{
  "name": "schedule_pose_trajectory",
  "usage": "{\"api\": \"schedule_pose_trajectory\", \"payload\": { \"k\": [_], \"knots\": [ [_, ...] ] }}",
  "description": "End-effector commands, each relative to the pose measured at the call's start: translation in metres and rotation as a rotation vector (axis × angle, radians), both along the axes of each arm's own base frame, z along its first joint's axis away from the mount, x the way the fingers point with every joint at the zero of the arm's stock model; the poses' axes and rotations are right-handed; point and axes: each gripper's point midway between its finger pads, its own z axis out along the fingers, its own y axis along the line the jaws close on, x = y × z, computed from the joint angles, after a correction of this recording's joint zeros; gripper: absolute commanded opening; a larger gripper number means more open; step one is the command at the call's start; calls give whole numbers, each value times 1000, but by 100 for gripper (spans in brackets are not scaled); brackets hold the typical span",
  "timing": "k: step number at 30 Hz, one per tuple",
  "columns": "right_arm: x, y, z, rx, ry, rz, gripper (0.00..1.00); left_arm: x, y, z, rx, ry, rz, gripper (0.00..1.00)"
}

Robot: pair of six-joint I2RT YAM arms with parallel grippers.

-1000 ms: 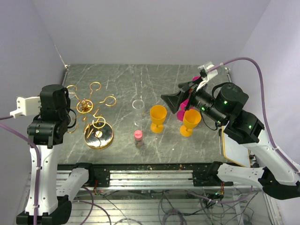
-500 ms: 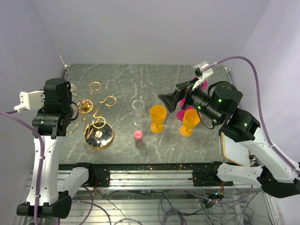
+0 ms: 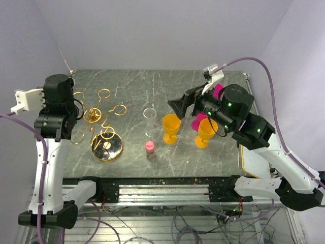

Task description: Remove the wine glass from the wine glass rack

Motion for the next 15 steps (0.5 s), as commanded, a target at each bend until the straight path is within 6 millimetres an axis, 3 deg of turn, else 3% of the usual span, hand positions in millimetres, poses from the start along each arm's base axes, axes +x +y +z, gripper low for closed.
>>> {"api": "schedule_pose_trajectory", "payload": {
  "k": [1, 10, 15],
  "knots": [
    [4, 1, 17, 29, -23, -18, 100, 4, 17, 47, 43, -117, 80, 7],
    [11, 11, 21, 47, -18, -19, 100, 13, 36, 83, 99, -169, 107, 7],
    [18, 27, 20, 66, -3, 11, 100, 24, 19, 113, 73, -265, -16, 7]
  ]
}}
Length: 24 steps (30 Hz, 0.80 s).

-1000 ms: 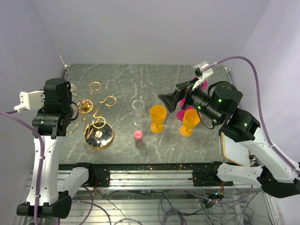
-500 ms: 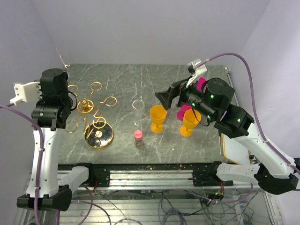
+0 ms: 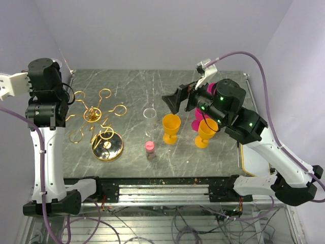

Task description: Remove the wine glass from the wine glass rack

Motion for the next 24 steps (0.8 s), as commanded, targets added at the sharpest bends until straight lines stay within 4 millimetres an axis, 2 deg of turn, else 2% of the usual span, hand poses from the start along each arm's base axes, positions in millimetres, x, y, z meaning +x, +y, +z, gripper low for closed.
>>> {"api": "schedule_pose_trajectory", "payload": {
  "k": [1, 7, 13, 20, 24],
  "knots": [
    [8, 16, 16, 63, -8, 31, 100, 5, -16, 63, 8, -202, -122, 7],
    [24, 31, 30, 146, 11, 110, 100, 15, -63, 101, -36, -327, -390, 7],
    [45, 35, 44, 277, 45, 251, 100, 6, -115, 126, -78, -445, -679, 7],
    [50, 46, 55, 385, 51, 391, 100, -26, -177, 157, -167, -697, -1082, 7],
    [53, 51, 62, 439, 33, 470, 100, -48, -193, 163, -193, -812, -1229, 7]
  ]
}}
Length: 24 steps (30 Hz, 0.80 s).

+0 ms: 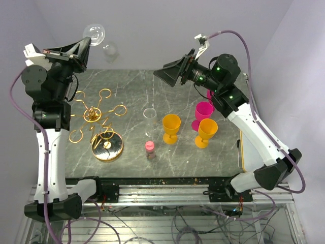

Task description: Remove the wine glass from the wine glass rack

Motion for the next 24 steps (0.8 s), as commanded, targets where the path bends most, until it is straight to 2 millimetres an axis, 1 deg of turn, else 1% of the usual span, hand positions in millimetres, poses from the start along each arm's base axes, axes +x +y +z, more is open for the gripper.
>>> {"api": "schedule_pose_trajectory", "payload": {
  "k": [1, 3, 6, 8, 9, 14, 18, 20, 23, 24],
  "knots": [
    [-8, 7, 26, 125, -58, 147, 100, -62, -36, 51, -34, -299, -284, 7],
    [-8, 7, 28, 169, -57, 201, 100, -76, -42, 53, -42, -337, -341, 7],
    [-10, 13, 32, 228, -79, 274, 100, -95, -46, 55, -73, -397, -405, 7],
    [-7, 21, 30, 243, -79, 314, 100, -105, -48, 53, -79, -411, -433, 7],
    [-2, 27, 24, 255, -52, 341, 100, -110, -49, 54, -88, -420, -446, 7],
    [1, 35, 26, 331, -50, 414, 99, -129, -52, 49, -115, -451, -510, 7],
    [-12, 32, 37, 405, -77, 501, 94, -133, -53, 42, -127, -441, -519, 7],
    [-26, 27, 44, 452, -101, 559, 90, -134, -53, 41, -149, -446, -534, 7],
    [-48, 18, 56, 520, -135, 635, 87, -136, -54, 39, -158, -451, -551, 7],
    [-54, 19, 59, 528, -141, 655, 86, -136, -54, 38, -160, -450, -552, 7]
  ]
}}
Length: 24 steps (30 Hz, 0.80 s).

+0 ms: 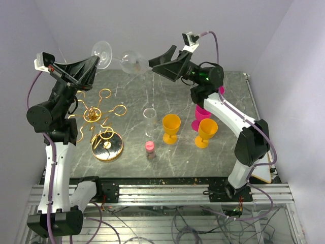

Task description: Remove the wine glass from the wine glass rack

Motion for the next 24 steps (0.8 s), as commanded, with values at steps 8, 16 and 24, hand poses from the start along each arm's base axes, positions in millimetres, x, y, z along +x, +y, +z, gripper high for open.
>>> {"api": "schedule_pose_trajectory", "payload": {
  "k": [8, 16, 24],
  "knots": [
    [-90, -20, 62, 244, -155, 292, 67, -32, -2, 17, -62, -102, -86, 7],
    [-109, -37, 80, 355, -147, 391, 30, -36, -4, 14, -53, -107, -93, 7],
    [-97, -46, 91, 403, -94, 330, 0, -25, -3, -15, 71, 6, 108, 45]
  ]
}}
